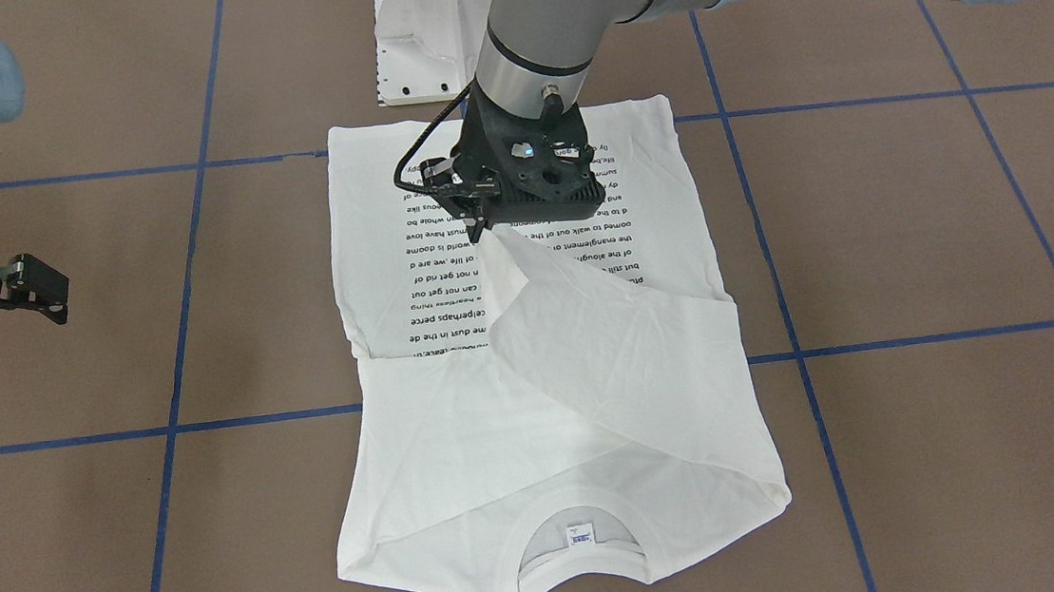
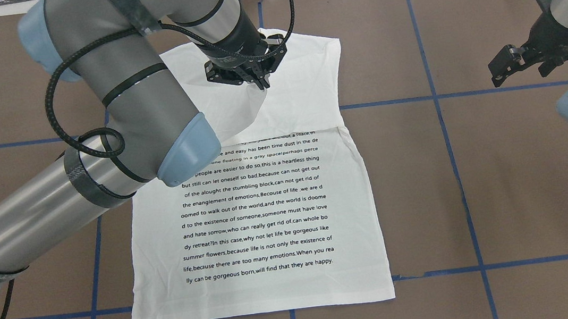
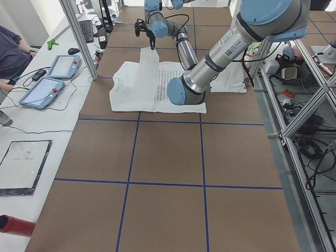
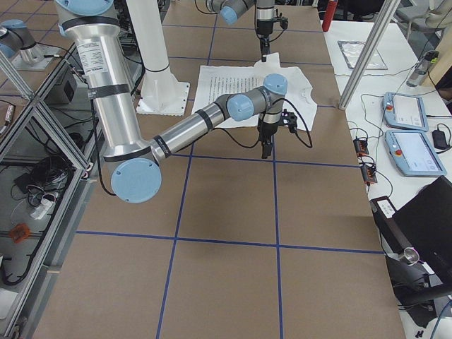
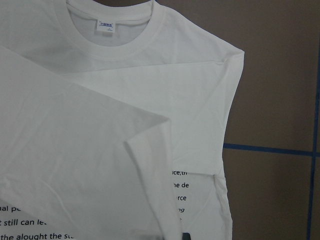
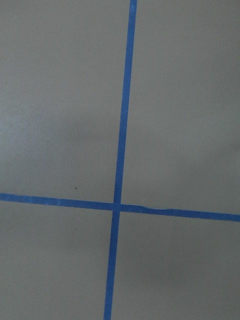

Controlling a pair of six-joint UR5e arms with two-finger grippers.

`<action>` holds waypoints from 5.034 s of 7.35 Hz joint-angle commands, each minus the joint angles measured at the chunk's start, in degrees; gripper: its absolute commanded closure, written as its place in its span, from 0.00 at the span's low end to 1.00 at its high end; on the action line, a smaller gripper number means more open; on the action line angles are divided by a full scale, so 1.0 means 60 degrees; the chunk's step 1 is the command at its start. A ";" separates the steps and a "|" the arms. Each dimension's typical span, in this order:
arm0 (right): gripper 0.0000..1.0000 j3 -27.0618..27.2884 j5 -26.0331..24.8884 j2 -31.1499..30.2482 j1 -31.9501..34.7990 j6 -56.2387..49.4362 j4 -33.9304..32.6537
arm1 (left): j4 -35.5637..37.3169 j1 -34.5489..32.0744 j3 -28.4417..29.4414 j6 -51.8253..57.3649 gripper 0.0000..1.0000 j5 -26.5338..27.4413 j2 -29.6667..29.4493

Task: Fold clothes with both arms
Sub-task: 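Carry the sleeve with the left gripper across the shirt toward the collar, then release the sleeve with the left gripper while the right gripper descends, then position both grippers at the hem corners nearest the robot and grasp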

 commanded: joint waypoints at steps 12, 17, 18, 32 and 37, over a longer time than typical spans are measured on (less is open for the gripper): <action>0.00 -0.0036 0.0065 0.0118 -0.0039 0.1066 0.0792 | -0.2936 0.1593 0.1783 0.0352 0.00 0.2645 0.0867; 0.00 0.2232 -0.2331 -0.0892 -0.3881 0.6059 0.2114 | -0.0651 0.1373 -0.3210 0.1939 0.00 0.2557 0.4616; 0.00 0.2439 -0.3324 -0.0893 -0.5197 0.7244 0.2114 | -0.0635 0.1358 -0.3915 0.1939 0.00 0.2557 0.5451; 0.35 0.1533 -0.5106 -0.0307 -0.9136 0.9468 0.2114 | -0.0723 0.1344 -0.4743 0.2027 0.00 0.2557 0.6749; 0.45 0.1387 -0.5121 -0.0058 -0.9107 0.9468 0.2114 | -0.0723 0.1358 -0.4728 0.1997 0.00 0.2557 0.6720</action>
